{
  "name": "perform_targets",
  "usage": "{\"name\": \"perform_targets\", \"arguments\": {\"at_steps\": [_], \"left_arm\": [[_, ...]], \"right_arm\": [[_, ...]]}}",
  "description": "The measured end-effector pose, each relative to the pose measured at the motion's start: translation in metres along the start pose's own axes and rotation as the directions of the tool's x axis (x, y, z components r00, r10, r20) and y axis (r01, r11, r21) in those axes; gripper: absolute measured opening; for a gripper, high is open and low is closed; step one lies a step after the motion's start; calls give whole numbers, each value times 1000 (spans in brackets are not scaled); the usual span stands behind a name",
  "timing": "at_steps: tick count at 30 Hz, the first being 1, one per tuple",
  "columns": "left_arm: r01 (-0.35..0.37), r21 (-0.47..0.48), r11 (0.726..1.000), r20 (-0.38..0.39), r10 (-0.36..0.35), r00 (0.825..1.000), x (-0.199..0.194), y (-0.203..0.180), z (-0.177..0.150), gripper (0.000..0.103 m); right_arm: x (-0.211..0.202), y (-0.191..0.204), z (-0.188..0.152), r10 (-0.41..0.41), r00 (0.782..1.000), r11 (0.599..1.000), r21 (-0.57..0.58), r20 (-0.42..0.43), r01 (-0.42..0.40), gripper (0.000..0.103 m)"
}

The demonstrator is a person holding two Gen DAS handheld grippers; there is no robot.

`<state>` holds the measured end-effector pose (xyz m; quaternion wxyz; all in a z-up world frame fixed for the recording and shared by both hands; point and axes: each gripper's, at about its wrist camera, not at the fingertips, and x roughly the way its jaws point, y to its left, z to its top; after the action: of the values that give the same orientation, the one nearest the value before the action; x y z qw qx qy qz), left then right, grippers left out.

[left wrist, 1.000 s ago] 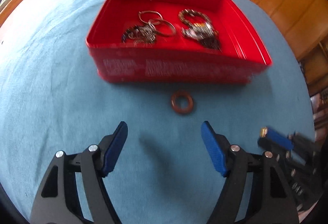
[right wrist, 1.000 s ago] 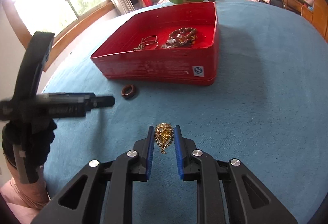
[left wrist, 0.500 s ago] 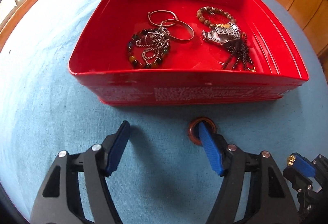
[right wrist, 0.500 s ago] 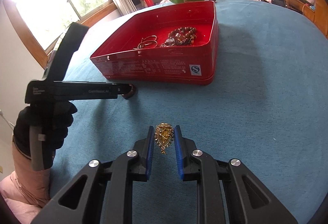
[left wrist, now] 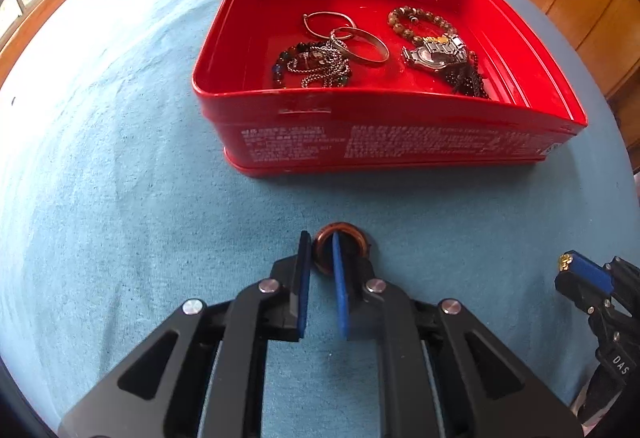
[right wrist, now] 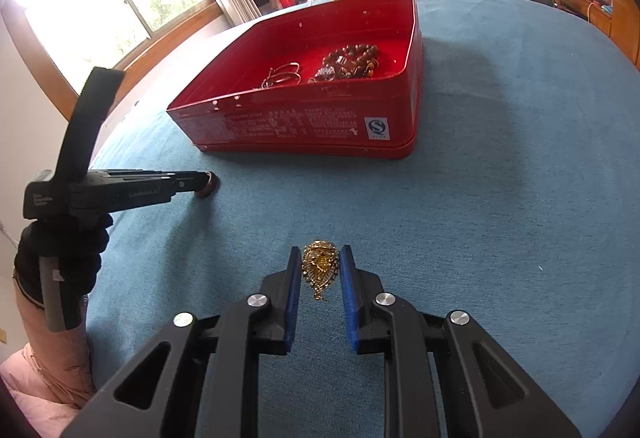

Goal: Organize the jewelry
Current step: 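Carry the ring with the left gripper while the right gripper carries the gold charm into the tin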

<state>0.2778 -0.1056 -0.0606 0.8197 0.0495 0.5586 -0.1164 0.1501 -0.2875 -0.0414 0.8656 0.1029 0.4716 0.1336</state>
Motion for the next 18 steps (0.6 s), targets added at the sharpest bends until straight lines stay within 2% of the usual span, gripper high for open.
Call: {"name": "perform_targets", "arguments": {"at_steps": [4,7,18], "left_arm": [[-17,26,1000,24,16,1000,3,-5,1,10],[1,2,1000,35,-1,999,4,-5,0,9],[96,-12,995,114,-94,989,-37,6,-22,6]], "right_arm": [[8,0,0,-12,1000,1000,1,-20,12,19],[14,-1,0,-19,999,1000,12,-35,19,19],[-10,-6,2,13,999,999,34,41,-14,19]]}}
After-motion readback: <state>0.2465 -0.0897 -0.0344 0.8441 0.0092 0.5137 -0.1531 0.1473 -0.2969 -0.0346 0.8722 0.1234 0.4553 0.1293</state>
